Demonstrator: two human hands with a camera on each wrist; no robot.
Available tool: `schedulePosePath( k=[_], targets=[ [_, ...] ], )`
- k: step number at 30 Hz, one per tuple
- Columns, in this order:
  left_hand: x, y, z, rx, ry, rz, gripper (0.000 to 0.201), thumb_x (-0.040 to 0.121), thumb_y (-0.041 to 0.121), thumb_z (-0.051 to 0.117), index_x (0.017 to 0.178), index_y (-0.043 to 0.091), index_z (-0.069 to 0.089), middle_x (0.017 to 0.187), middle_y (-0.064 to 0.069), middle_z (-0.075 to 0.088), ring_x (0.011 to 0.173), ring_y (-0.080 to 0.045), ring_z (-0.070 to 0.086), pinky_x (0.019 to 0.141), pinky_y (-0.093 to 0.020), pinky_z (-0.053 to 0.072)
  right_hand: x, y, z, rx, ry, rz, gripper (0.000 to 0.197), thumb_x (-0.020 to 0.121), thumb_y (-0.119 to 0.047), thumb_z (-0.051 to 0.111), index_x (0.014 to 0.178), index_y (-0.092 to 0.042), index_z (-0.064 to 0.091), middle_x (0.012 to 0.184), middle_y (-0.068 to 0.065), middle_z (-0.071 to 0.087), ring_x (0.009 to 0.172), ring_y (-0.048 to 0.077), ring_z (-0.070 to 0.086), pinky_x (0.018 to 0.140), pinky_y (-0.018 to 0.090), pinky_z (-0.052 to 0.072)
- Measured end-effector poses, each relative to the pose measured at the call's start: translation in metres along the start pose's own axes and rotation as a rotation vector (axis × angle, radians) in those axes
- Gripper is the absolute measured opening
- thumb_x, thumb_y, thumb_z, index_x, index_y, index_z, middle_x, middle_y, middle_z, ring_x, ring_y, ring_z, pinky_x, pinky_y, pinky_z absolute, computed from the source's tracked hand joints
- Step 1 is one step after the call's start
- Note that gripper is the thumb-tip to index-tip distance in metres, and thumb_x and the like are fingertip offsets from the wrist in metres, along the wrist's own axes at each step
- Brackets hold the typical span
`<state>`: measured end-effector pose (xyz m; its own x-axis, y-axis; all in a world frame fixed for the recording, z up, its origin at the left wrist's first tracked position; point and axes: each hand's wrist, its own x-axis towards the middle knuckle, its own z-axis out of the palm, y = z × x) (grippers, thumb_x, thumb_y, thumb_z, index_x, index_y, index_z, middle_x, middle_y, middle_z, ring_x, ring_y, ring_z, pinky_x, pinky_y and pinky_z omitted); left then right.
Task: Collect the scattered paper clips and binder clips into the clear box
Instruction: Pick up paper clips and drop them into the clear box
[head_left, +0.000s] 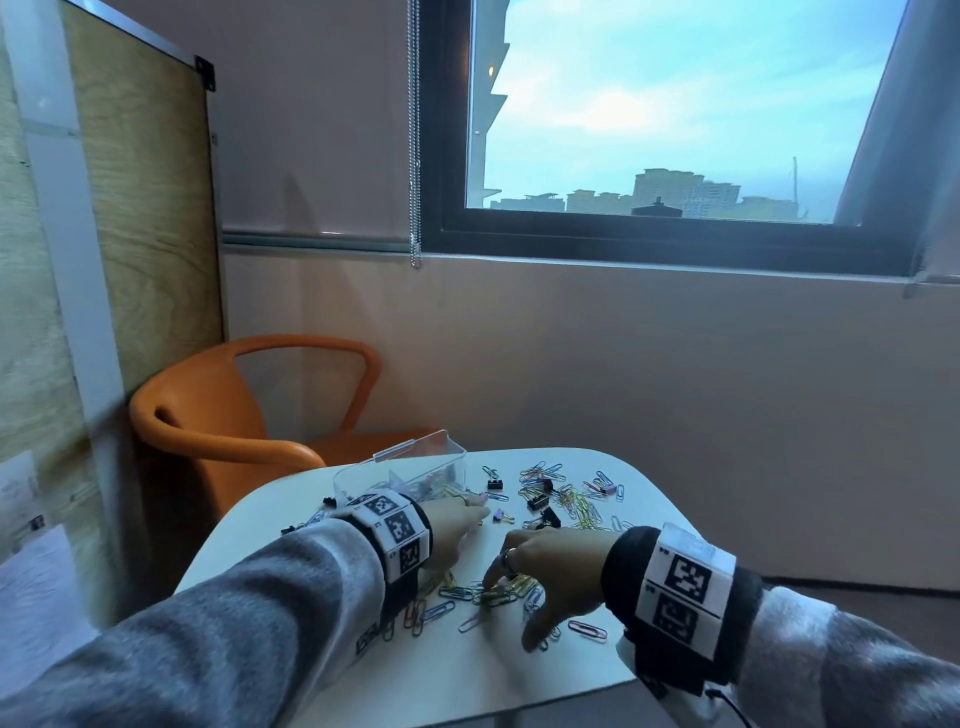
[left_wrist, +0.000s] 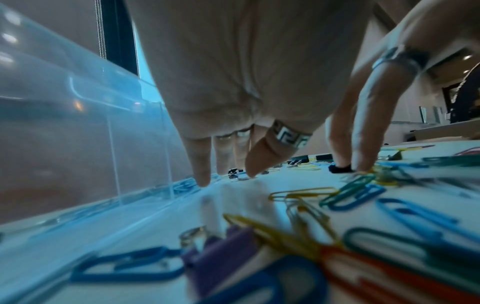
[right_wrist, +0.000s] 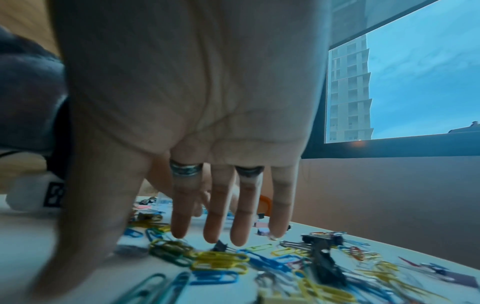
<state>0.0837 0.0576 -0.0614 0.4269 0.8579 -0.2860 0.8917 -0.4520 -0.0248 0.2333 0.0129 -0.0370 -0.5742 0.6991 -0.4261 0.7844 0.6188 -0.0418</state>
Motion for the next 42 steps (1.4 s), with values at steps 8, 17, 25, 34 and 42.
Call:
schedulePosePath(
  k=[8,17,25,34,42],
  targets=[
    [-0.032,-0.010,0.009,-0.094,0.023,0.060,0.053,0.084,-0.008,0.043,0.133,0.013,0.048,0.143,-0.002,0.040,0.131,-0.020,0.039,0.107,-0.026,0.033,0.010,0.006,-0.005,0.110,0.018,-0.065,0.060,0.072,-0.013,0.078,0.127,-0.021,0.057,0.119,0.008,0.060,0.094,0.022,0.059,0.078,0.026,0.049],
    [-0.065,-0.017,0.019,-0.253,-0.003,-0.012,0.080,0.074,0.052,0.069,0.140,0.021,0.036,0.138,0.001,0.037,0.127,-0.018,0.040,0.102,-0.026,0.034,0.021,-0.003,0.002,0.195,0.078,0.016,0.069,0.071,-0.047,0.074,0.131,-0.024,0.049,0.126,0.001,0.049,0.096,0.014,0.049,0.087,0.026,0.045],
    [-0.046,-0.020,0.017,-0.386,0.070,0.010,0.048,0.071,0.030,0.079,0.114,0.016,0.065,0.114,-0.003,0.067,0.096,-0.015,0.060,0.082,-0.023,0.047,0.037,-0.009,-0.007,0.213,0.085,0.034,0.048,0.071,-0.025,0.080,0.115,-0.017,0.062,0.084,-0.012,0.055,0.076,0.011,0.049,0.057,0.013,0.036],
    [-0.038,-0.018,0.011,-0.296,0.019,0.033,0.030,0.080,0.020,0.072,0.109,0.013,0.068,0.109,-0.008,0.070,0.102,-0.022,0.064,0.083,-0.028,0.051,0.048,-0.006,-0.015,0.060,0.089,0.001,0.025,0.087,-0.012,0.061,0.111,-0.009,0.067,0.112,0.010,0.069,0.086,0.020,0.062,0.080,0.025,0.049],
    [-0.029,-0.017,0.005,-0.227,-0.085,-0.019,0.027,0.086,0.023,0.063,0.109,0.009,0.067,0.111,-0.010,0.069,0.085,-0.014,0.055,0.072,-0.025,0.043,0.055,0.000,-0.010,0.083,0.102,0.017,0.024,0.087,-0.016,0.062,0.107,-0.004,0.065,0.110,0.013,0.069,0.081,0.012,0.050,0.076,0.025,0.043]
  ],
)
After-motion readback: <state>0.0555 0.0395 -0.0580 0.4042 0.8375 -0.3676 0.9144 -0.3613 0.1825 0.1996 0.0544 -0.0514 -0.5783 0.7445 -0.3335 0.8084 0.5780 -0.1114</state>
